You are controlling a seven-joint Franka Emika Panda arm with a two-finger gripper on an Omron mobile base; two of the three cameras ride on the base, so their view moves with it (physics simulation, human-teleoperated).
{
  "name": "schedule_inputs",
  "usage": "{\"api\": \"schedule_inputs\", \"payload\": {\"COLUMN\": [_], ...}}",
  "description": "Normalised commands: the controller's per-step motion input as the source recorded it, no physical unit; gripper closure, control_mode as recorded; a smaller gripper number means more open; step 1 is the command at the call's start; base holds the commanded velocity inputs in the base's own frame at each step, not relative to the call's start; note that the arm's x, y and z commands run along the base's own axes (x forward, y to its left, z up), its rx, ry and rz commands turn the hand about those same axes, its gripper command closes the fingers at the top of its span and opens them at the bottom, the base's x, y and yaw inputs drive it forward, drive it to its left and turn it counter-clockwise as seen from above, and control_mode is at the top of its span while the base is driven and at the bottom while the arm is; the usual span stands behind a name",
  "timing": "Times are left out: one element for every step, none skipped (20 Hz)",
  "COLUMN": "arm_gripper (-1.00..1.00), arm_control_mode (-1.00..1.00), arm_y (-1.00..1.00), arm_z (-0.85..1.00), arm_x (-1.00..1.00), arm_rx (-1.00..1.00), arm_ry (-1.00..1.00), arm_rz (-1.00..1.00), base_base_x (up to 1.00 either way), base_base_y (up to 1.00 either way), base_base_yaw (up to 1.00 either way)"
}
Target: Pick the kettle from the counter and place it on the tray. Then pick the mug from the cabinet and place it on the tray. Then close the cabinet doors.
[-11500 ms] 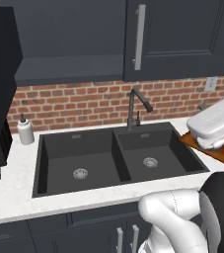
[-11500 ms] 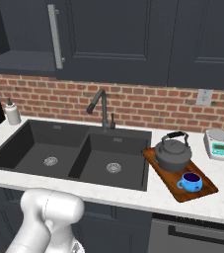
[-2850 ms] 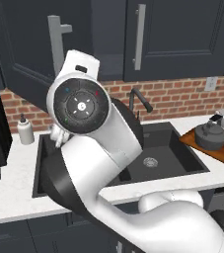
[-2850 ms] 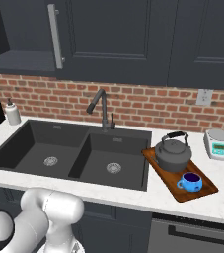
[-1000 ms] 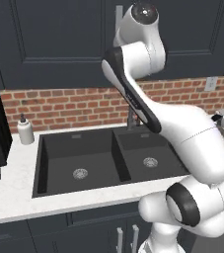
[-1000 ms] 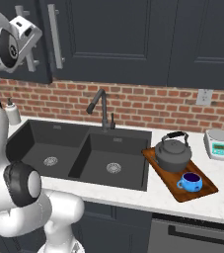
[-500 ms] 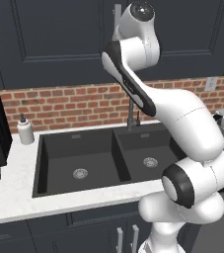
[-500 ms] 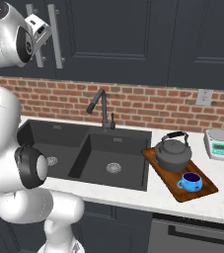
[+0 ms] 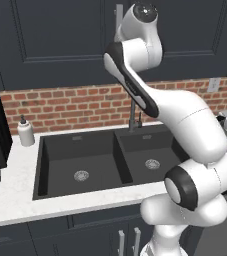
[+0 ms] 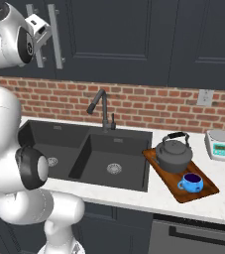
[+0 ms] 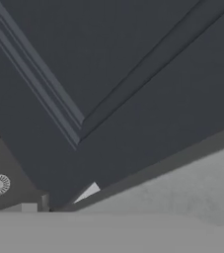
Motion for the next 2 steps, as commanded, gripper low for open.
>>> {"api": "schedule_inputs", "payload": {"arm_gripper": [-1.00, -1.00], "arm_control_mode": [-1.00, -1.00], "arm_y": [0.00, 0.00], "arm_z": [-0.14, -0.13], "arm_x": [0.41, 0.37], "arm_rx": [0.00, 0.00], "arm_ry": [0.09, 0.09], "arm_rz": [0.04, 0.03], "base_base_x": [0.00, 0.00], "base_base_y": [0.00, 0.00], "base_base_yaw": [0.00, 0.00]}}
